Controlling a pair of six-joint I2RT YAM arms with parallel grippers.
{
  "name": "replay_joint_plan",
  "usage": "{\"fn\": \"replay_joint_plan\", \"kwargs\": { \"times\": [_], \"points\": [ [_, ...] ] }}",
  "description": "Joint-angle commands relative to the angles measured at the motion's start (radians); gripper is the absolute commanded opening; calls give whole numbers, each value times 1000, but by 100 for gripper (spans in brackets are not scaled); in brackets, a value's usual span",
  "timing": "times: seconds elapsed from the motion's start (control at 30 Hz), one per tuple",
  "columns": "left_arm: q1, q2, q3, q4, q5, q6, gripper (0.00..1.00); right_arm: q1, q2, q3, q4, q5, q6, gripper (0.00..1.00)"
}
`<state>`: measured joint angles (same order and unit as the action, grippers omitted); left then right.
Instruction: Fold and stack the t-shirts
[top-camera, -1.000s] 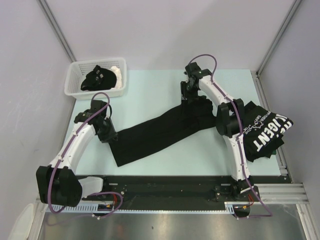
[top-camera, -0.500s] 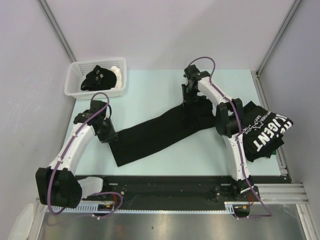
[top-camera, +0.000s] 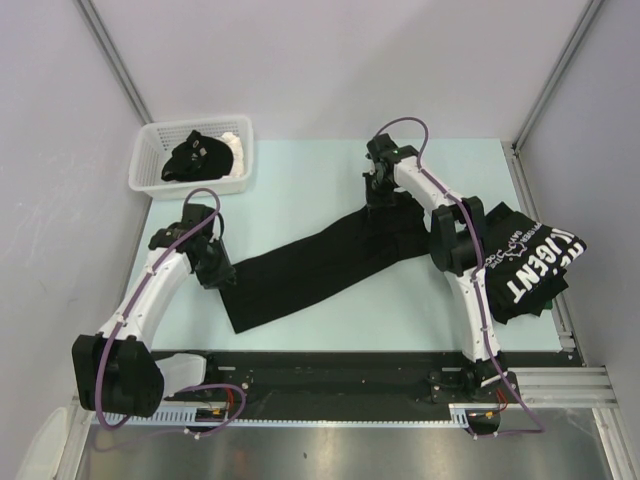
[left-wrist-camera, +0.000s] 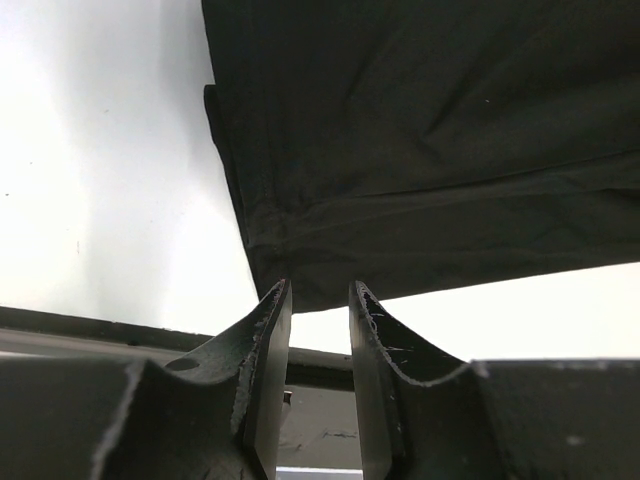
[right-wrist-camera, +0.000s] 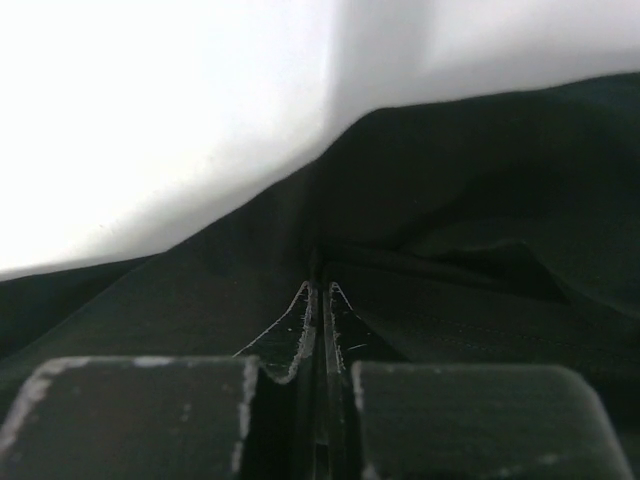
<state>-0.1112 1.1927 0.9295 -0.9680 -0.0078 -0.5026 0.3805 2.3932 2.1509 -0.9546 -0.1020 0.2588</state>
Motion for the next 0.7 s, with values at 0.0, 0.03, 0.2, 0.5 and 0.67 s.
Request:
{"fn": "replay_joint_plan", "kwargs": {
  "times": [0.0,0.03,0.2,0.5,0.67],
  "points": [
    [-7,-31,3,20,28,25,34,11,-101,-28,14,27,8,2],
    [-8,-31,2,22,37,27,35,12,-121,-36,11,41,10,1],
    [-8,-41,-8,29,63,48,34,18,-203,-123,27,65,22,0],
    [-15,-58,-37,46,100,70,34,37,-353,-291,54,102,74,0],
    [-13,-64,-32,48,108,87,34,54,-405,-384,68,102,120,0]
  ]
}}
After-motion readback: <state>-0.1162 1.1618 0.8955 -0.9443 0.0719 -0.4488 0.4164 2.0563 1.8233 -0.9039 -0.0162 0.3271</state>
